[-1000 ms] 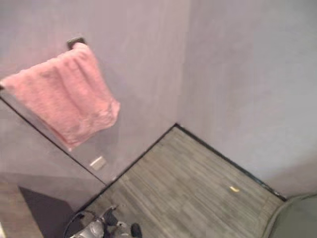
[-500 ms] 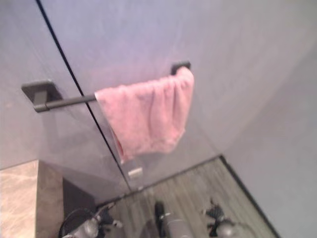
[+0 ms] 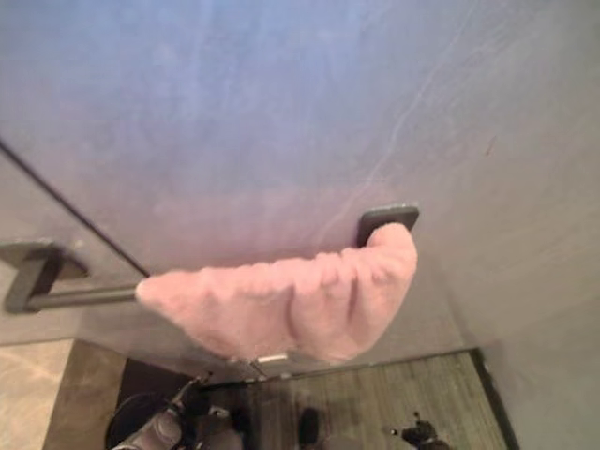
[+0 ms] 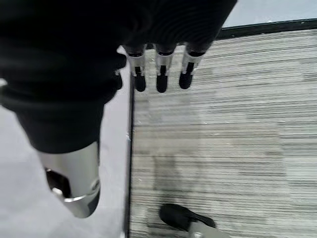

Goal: Put brush and paste in cup on sink, flatten towel.

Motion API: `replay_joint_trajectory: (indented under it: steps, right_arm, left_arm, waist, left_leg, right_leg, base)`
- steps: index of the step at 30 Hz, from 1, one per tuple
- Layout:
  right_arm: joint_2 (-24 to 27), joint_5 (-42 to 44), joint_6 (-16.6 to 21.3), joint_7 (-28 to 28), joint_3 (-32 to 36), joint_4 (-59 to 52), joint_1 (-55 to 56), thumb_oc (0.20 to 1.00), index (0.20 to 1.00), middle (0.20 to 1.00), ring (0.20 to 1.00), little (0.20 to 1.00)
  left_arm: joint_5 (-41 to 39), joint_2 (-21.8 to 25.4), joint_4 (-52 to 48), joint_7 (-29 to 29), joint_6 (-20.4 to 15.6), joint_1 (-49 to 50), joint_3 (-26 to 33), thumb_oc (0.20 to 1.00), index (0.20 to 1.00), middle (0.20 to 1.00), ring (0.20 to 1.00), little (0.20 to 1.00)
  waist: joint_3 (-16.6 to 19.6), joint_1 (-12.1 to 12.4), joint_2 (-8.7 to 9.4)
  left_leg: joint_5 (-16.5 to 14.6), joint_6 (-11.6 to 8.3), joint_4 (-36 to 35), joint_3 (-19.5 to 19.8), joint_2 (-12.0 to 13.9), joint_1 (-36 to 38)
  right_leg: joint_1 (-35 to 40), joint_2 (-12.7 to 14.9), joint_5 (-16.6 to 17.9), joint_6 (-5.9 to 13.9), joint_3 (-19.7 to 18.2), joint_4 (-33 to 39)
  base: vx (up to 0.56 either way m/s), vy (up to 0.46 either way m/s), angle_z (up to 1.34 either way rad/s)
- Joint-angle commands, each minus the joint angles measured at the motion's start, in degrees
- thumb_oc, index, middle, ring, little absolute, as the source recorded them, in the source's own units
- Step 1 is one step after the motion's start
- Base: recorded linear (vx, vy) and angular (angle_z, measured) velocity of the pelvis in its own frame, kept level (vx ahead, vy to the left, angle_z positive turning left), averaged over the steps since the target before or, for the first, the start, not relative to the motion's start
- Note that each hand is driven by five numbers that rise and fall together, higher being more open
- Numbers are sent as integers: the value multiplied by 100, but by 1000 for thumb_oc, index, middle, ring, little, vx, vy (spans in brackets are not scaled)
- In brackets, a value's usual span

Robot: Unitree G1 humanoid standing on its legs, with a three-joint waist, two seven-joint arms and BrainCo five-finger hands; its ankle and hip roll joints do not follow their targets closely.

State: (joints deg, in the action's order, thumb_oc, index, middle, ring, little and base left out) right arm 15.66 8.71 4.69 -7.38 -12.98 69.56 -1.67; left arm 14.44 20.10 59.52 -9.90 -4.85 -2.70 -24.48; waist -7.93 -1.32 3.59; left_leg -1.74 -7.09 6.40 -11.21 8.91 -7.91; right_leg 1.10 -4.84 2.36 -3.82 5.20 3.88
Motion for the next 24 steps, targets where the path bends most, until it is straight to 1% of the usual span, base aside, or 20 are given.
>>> replay_joint_trajectory:
  steps: [1, 2, 6, 12, 13, 15, 16, 17, 18, 19, 20, 21, 22, 24]
  right_arm:
    - [126, 223, 131, -23, 186, -228, 299, 1000, 1000, 1000, 1000, 1000]
    - [118, 237, 147, -23, 217, -267, 290, 1000, 1000, 1000, 1000, 1000]
    - [68, 319, 197, -6, 254, -459, 264, 1000, 1000, 1000, 1000, 1000]
    - [72, 224, 236, -21, 65, -924, 232, 1000, 1000, 1000, 1000, 1000]
    - [67, 257, 260, -3, 35, -1125, 258, 1000, 1000, 1000, 1000, 1000]
    - [53, 260, 273, 3, -12, -1166, 248, 1000, 1000, 1000, 1000, 1000]
    - [48, 255, 272, -2, -38, -1178, 234, 1000, 1000, 1000, 1000, 1000]
    - [47, 255, 272, -3, -39, -1178, 234, 1000, 1000, 1000, 1000, 1000]
    - [20, 251, 259, -21, -91, -1177, 206, 1000, 1000, 1000, 1000, 1000]
    - [22, 221, 253, -42, -124, -1221, 175, 1000, 1000, 1000, 1000, 1000]
    - [23, 178, 243, -50, -175, -1249, 147, 1000, 1000, 1000, 1000, 1000]
    - [16, 164, 232, -54, -205, -1246, 126, 1000, 1000, 1000, 1000, 1000]
    - [13, 137, 228, -38, -237, -1223, 110, 1000, 1000, 1000, 1000, 1000]
    - [25, 32, 204, -36, -326, -1118, 52, 1000, 1000, 1000, 1000, 1000]
  left_arm:
    - [-124, 204, 34, -121, -122, -28, 238, 1000, 1000, 1000, 1000, 1000]
    - [-101, 193, 44, -126, -124, 36, 224, 1000, 1000, 1000, 1000, 1000]
    - [45, 160, 59, -105, -182, 135, 87, 1000, 1000, 1000, 1000, 1000]
    - [113, 197, -80, -101, -220, 139, -61, 1000, 1000, 1000, 1000, 1000]
    - [166, 199, -26, -126, -226, 106, -130, 1000, 1000, 1000, 1000, 1000]
    - [189, 214, 21, -160, -217, 59, -152, 1000, 1000, 1000, 1000, 1000]
    - [194, 231, -25, -167, -216, 49, -172, 1000, 1000, 1000, 1000, 1000]
    - [194, 232, -27, -166, -215, 50, -171, 1000, 1000, 1000, 1000, 1000]
    - [174, 242, 22, -216, -203, -41, -196, 1000, 1000, 1000, 1000, 1000]
    - [161, 245, 8, -248, -184, -72, -196, 1000, 1000, 1000, 1000, 1000]
    - [165, 263, -34, -263, -159, -77, -175, 1000, 1000, 1000, 1000, 1000]
    - [142, 275, -65, -261, -148, -75, -151, 1000, 1000, 1000, 1000, 1000]
    - [122, 293, -46, -268, -142, -90, -110, 1000, 1000, 1000, 1000, 1000]
    - [19, 238, 146, -337, -135, -98, 1, 1000, 1000, 1000, 1000, 1000]
  waist:
    - [-3, 41, -86]
    - [20, 32, -115]
    - [79, 40, -170]
    - [-20, 13, -165]
    - [-65, -47, -125]
    - [-94, -77, -117]
    - [-96, -83, -129]
    - [-88, -79, -130]
    - [-112, -103, -151]
    - [-160, -51, -141]
    - [-164, 9, -153]
    - [-135, 37, -135]
    - [-89, 82, -101]
    - [-14, 189, -45]
  left_leg:
    - [135, 409, -40, -67, -511, 329]
    - [85, 468, -102, -86, -584, 394]
    - [15, 585, -339, -309, -743, 611]
    - [-24, 676, -407, -403, -822, 606]
    - [-9, 686, -471, -432, -852, 598]
    - [38, 684, -533, -438, -815, 543]
    - [56, 680, -533, -414, -783, 495]
    - [55, 679, -531, -418, -780, 486]
    - [93, 686, -516, -374, -711, 439]
    - [105, 693, -458, -421, -683, 398]
    - [146, 699, -430, -486, -654, 332]
    - [182, 705, -453, -491, -679, 273]
    - [261, 696, -474, -512, -685, 186]
    - [397, 639, -502, -565, -609, 105]
  right_leg:
    - [-207, 762, -609, 802, -52, -1272]
    - [-241, 805, -565, 858, -96, -1305]
    - [-246, 962, -399, 1033, -200, -1278]
    - [-476, 1002, -243, 1136, -355, -1401]
    - [-554, 983, -79, 1186, -553, -1319]
    - [-692, 956, 117, 1249, -827, -1160]
    - [-747, 960, 193, 1279, -972, -1130]
    - [-755, 958, 198, 1279, -977, -1126]
    - [-839, 983, 222, 1275, -1161, -1202]
    - [-785, 1044, 126, 1252, -982, -1288]
    - [-637, 1073, -97, 1214, -749, -1480]
    - [-515, 1042, -219, 1196, -721, -1566]
    - [-419, 959, -282, 1195, -795, -1583]
    - [-350, 887, -421, 1162, -780, -1403]
  base:
    - [116, 240, -33]
    - [147, 318, -18]
    - [66, 212, -11]
    - [-31, 123, -13]
    - [-110, 64, -22]
    - [-122, -14, -19]
    - [-69, -37, -21]
    - [-95, -42, -15]
    - [-134, -24, -6]
    - [-220, -23, -6]
    - [-213, -17, -5]
    - [-199, -59, -12]
    - [-162, -114, -12]
    - [-134, -170, -15]
